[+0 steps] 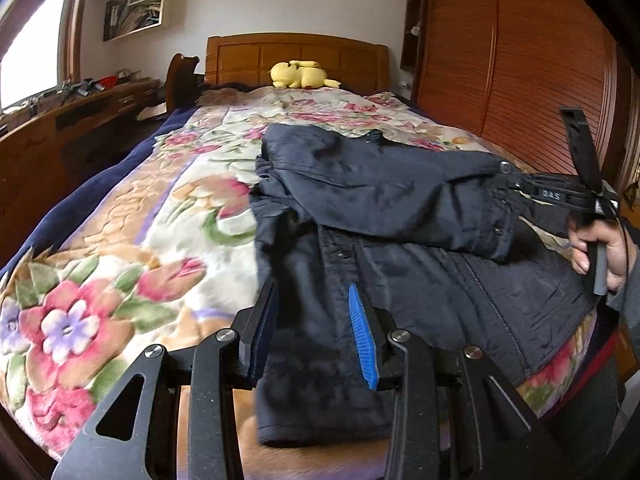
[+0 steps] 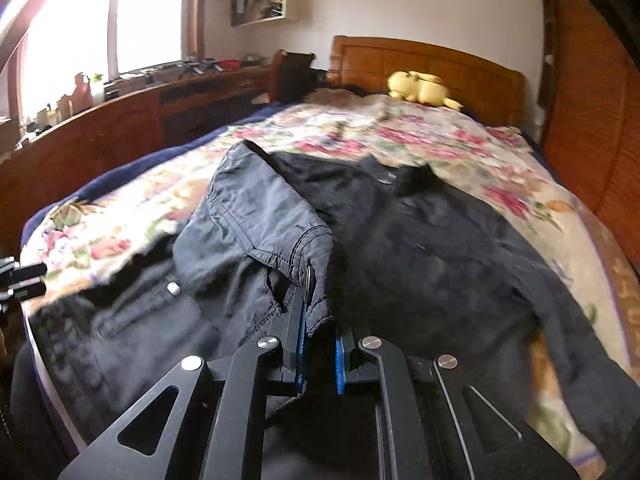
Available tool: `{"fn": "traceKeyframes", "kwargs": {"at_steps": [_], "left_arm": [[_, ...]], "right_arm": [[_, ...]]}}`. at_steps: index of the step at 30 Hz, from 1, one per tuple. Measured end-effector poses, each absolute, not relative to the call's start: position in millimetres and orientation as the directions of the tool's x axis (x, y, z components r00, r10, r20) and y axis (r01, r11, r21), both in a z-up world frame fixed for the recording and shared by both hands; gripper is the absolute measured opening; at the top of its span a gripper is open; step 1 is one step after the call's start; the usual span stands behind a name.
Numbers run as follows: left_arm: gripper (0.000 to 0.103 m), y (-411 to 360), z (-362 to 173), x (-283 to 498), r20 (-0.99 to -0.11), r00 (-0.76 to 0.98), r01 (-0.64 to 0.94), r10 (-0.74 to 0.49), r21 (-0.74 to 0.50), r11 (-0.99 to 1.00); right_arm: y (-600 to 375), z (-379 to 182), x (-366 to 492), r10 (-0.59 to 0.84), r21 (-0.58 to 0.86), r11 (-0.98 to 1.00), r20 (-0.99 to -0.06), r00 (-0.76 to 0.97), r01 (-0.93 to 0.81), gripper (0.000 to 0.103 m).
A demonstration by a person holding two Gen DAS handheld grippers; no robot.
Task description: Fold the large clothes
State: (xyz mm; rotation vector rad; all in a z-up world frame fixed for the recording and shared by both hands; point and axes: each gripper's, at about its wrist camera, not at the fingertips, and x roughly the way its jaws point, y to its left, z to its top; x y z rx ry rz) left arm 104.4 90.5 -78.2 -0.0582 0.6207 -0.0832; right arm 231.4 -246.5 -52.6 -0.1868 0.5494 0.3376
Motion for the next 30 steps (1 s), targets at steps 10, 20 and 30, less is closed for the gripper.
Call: {"fn": "traceKeyframes", "kwargs": {"at_steps": [10, 20, 30], "left_arm": [[0.038, 53, -75, 124, -0.582, 0.803, 0.112, -0.127, -0.061, 0.992], [0.038, 33, -77, 130, -0.598, 0.788, 0.138, -0.147, -0.062, 0.989], [0.038, 11, -78, 142, -0.603, 0.776, 0.166, -0.184, -0.087, 0.982]], "right_arm": [[-289, -71, 230, 0.174, -0.045, 0.967, -0.6, 0.781, -0.25, 0.011], [-285, -72, 219, 0.125, -0.087, 0.973, -0.578, 0.807, -0.213, 0.057], [-270, -111, 202, 0.224, -0.054, 0.937, -0.662, 0.715, -0.344, 0.061]]}}
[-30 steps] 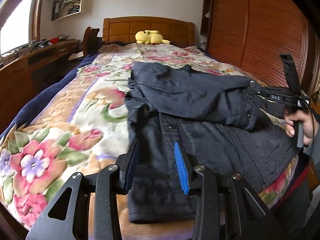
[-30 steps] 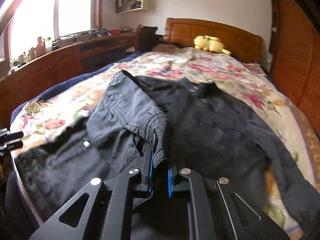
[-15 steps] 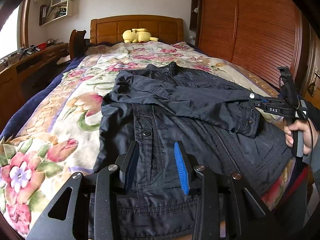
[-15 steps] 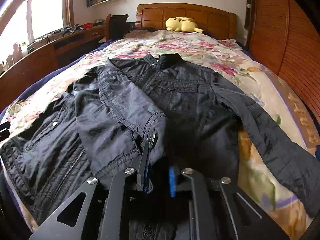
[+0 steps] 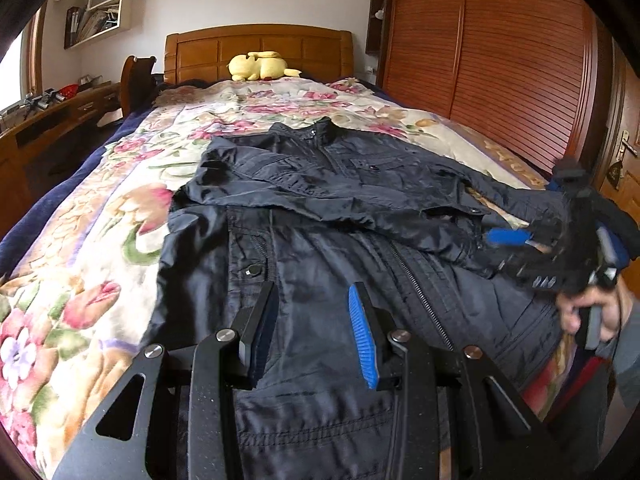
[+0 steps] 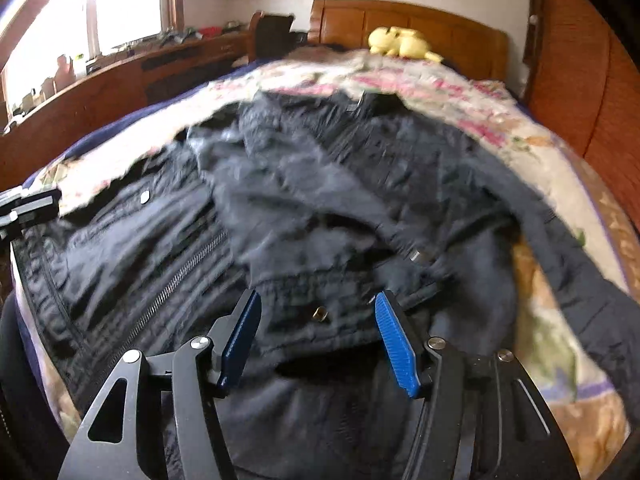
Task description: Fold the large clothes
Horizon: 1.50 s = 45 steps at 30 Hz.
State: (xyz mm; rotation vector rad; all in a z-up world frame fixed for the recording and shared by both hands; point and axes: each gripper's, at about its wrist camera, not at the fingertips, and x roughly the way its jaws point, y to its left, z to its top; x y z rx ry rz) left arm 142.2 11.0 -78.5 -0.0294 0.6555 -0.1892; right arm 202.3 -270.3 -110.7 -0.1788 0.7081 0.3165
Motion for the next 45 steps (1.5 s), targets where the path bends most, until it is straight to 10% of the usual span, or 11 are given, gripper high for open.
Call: {"fn": "traceKeyframes", "kwargs": {"at_steps": [18, 45], "left_arm": [[0.038, -26, -100, 183, -0.607, 0.76, 0.207, -0.234, -0.117, 0.971], [0.038, -44, -119, 169, -0.602, 0.761, 0.26, -0.242, -0.059, 0.964]], "right_arm": [[-290, -123, 186, 0.231, 0.018, 0.956, -0.662, 0.713, -0.293, 0.062], [-594, -85, 119, -0.275, 0.036, 0.914, -0.677, 0.682, 0.405, 0.063]]}}
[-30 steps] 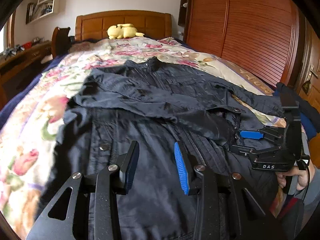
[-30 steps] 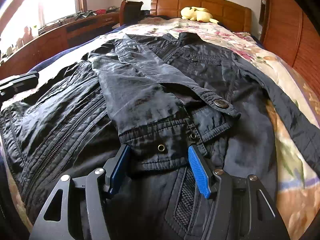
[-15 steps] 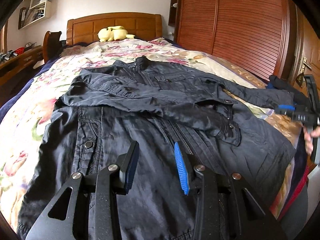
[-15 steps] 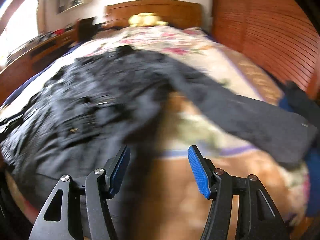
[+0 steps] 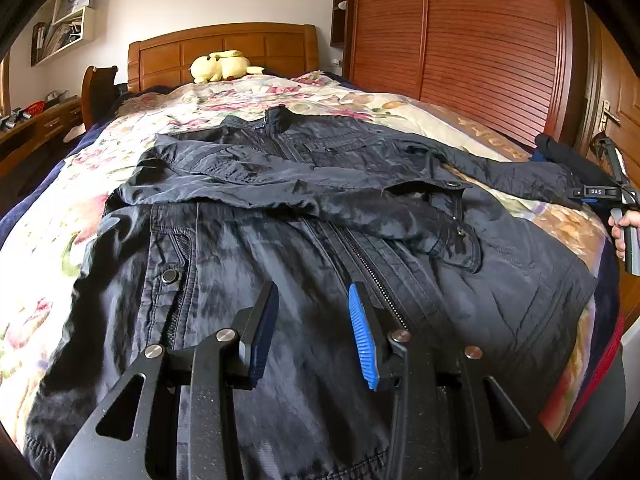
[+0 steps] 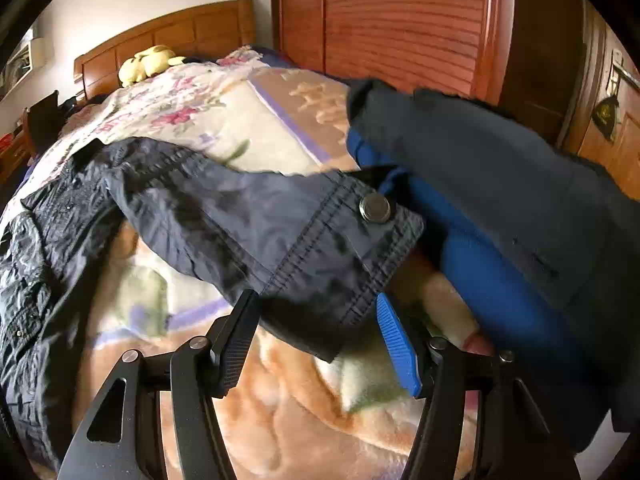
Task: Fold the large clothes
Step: 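Grasp the cuff of the other sleeve with the right tool, then lift the held sleeve over the jacket body and release it there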
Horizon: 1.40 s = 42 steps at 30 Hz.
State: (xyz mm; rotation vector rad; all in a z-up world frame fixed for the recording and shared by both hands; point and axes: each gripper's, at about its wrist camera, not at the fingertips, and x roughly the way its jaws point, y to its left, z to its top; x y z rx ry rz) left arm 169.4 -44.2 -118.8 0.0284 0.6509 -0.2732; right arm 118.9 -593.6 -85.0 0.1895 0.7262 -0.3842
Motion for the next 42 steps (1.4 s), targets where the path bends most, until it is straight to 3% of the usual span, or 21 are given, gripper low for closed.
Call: {"fn": "traceKeyframes", "kwargs": {"at_steps": [6, 11, 13, 14, 17, 31, 42], "left_arm": [[0.038, -45, -121, 170, -0.606, 0.758, 0.26, -0.241, -0.059, 0.964], [0.038, -45, -122, 170, -0.606, 0.756, 0.263, -0.247, -0.064, 0.963], [0.038, -43, -122, 170, -0.604, 0.755, 0.267, -0.256, -0.074, 0.961], [0.038, -43, -122, 170, -0.603, 0.754, 0.266, -0.258, -0.078, 0.961], [0.038, -39, -123, 170, -0.602, 0.752, 0.264, -0.269, -0.098, 0.959], [0.038, -21, -115, 161, -0.575, 0.761, 0.259, -0.3, -0.155, 0.953], [0.038, -18, -112, 157, -0.568, 0.767, 0.259, -0.298, -0.151, 0.954]], "right_arm": [[-608, -93, 138, -0.237, 0.072, 0.911, -0.715, 0.658, 0.406, 0.063], [-603, -95, 157, -0.238, 0.007, 0.927, -0.759, 0.606, 0.374, 0.063], [-596, -97, 168, -0.229, -0.014, 0.938, -0.774, 0.59, 0.345, 0.051], [-591, -95, 175, -0.194, -0.003, 0.951, -0.788, 0.585, 0.311, 0.023], [-565, -68, 190, -0.218, -0.087, 0.967, -0.768, 0.602, 0.239, 0.015], [-415, 74, 247, -0.151, -0.231, 0.973, -0.573, 0.806, 0.018, 0.013], [-279, 117, 254, 0.119, -0.208, 0.947, -0.485, 0.866, -0.247, 0.012]]}}
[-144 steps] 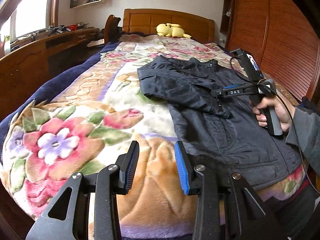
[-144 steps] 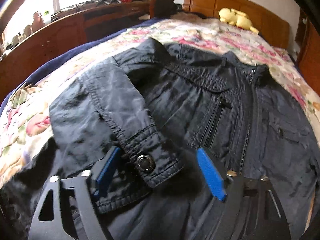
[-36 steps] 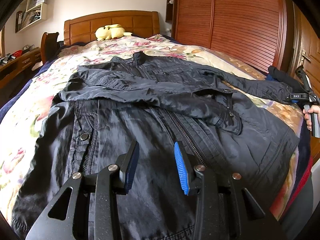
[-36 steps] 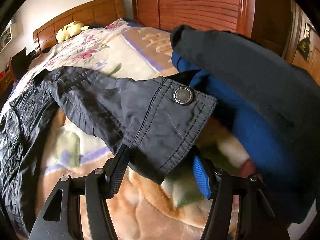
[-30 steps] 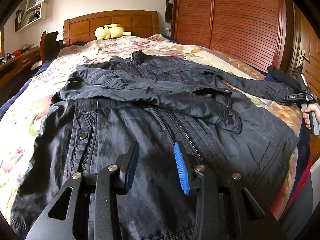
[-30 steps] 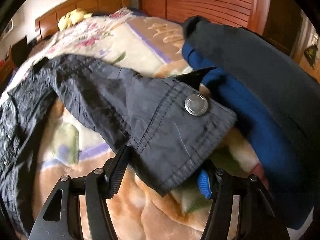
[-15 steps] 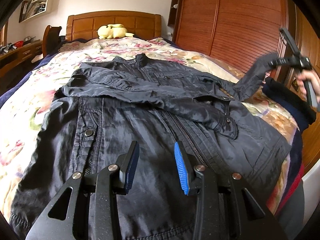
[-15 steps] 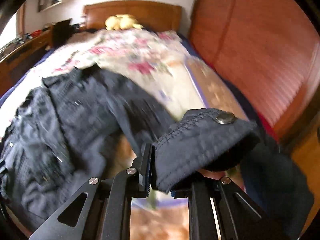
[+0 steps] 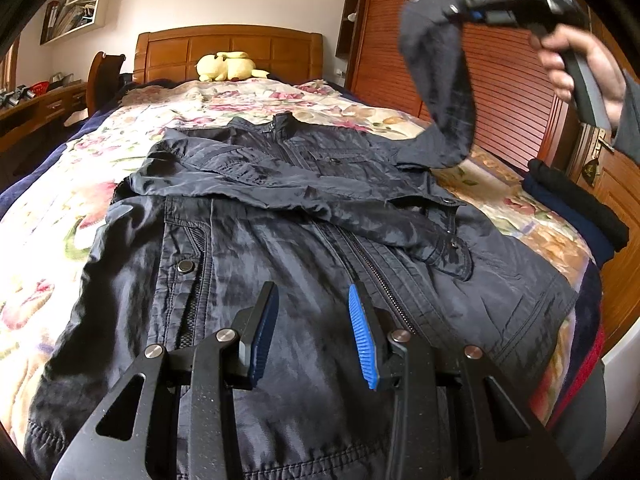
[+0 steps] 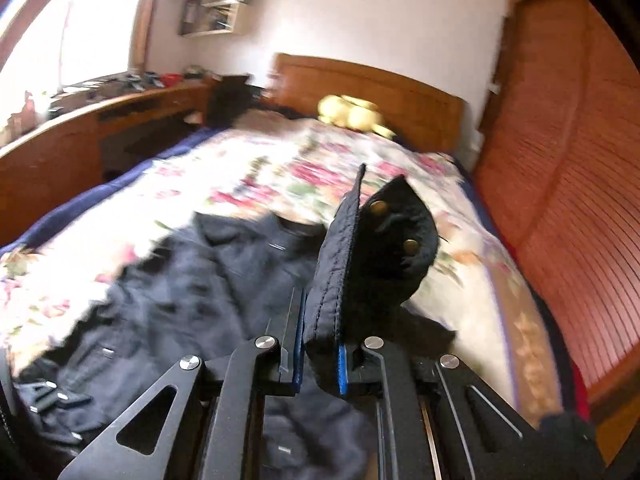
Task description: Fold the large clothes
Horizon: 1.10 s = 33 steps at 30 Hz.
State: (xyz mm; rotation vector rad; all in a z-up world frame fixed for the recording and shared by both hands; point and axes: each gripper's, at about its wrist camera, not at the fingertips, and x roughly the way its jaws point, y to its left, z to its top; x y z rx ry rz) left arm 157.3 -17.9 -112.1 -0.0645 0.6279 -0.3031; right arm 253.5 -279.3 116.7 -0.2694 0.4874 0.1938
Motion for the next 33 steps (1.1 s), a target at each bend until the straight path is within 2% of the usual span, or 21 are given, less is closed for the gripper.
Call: {"fn": "traceKeyframes", "kwargs": {"at_steps": [5, 10, 13, 15, 18, 22, 25, 33], "left_arm": [[0.038, -17, -112, 157, -0.569, 0.767, 0.258, -0.297, -0.149, 0.954], [0.038, -18, -112, 157, -0.569, 0.767, 0.26, -0.296, -0.146, 0.955], [0.038, -18, -112, 156, -0.57, 0.767, 0.258, -0.295, -0.147, 0.955], [0.038, -18, -112, 156, -0.57, 0.767, 0.259, -0.295, -0.145, 0.955], [0.038, -18, -112, 157, -0.57, 0.767, 0.26, -0.294, -0.143, 0.955], [0.038, -19, -114, 157, -0.573, 0.765, 0.26, -0.293, -0.141, 0.955], [0.038, -19, -115, 157, -0.574, 0.765, 0.259, -0.292, -0.14, 0.956], [0.038, -22, -119, 160, -0.589, 0.76, 0.251, -0.276, -0.125, 0.96]], "right_arm": [[-244, 112, 234, 0.226, -0.188, 0.916, -0.491, 0.842, -0.355, 0.012], [-233, 102, 230, 0.251, -0.159, 0.91, -0.525, 0.813, -0.384, 0.013], [-237, 102, 234, 0.248, -0.155, 0.909, -0.546, 0.801, -0.387, 0.026], [-236, 106, 242, 0.254, -0.148, 0.909, -0.546, 0.798, -0.39, 0.049], [-238, 113, 242, 0.275, -0.136, 0.907, -0.528, 0.804, -0.399, 0.063], [-250, 96, 234, 0.25, -0.145, 0.913, -0.538, 0.805, -0.381, 0.065], [-261, 71, 232, 0.22, -0.126, 0.927, -0.579, 0.785, -0.353, 0.065], [-289, -21, 247, 0.159, -0.066, 0.958, -0.688, 0.708, -0.28, 0.065]]}}
